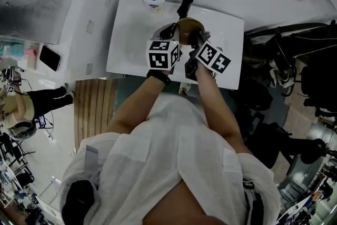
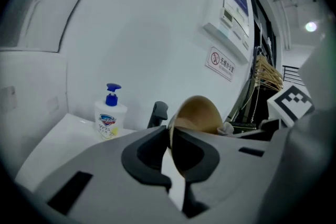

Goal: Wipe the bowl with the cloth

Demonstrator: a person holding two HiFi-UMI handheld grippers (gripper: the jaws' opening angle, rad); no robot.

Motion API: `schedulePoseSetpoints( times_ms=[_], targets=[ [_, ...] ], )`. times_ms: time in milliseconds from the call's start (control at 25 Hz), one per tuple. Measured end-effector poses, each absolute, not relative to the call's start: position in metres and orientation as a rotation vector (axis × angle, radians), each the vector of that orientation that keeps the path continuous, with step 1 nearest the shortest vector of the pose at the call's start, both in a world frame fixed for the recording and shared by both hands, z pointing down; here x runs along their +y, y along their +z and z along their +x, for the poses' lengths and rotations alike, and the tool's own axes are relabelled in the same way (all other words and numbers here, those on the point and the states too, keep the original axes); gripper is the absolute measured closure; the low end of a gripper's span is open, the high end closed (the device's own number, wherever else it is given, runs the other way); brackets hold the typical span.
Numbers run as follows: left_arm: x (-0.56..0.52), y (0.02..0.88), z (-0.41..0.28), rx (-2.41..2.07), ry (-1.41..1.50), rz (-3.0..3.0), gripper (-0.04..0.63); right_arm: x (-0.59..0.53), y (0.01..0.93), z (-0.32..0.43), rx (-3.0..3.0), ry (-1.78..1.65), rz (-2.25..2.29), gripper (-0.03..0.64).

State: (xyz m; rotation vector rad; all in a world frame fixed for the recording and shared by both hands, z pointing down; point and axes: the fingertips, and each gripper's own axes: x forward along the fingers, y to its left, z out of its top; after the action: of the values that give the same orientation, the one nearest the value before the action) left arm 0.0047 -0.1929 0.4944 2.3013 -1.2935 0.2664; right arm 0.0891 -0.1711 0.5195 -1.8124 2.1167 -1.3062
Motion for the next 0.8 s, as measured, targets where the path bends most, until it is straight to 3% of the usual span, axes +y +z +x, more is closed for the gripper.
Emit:
schedulePoseSetpoints(
  times_ms=[520, 800],
  targets=[
    [-0.182, 0.490, 0.020, -1.001, 0.792, 2.668, 0.571, -0.176, 0.507, 0.087, 2.876, -0.978, -1.805, 0.543],
    [-0.175, 0.499, 0.027, -0.838, 1.015, 2.708, 0.571, -0.176, 0.501, 0.083, 3.217, -0.642, -1.762, 0.549]
  ],
)
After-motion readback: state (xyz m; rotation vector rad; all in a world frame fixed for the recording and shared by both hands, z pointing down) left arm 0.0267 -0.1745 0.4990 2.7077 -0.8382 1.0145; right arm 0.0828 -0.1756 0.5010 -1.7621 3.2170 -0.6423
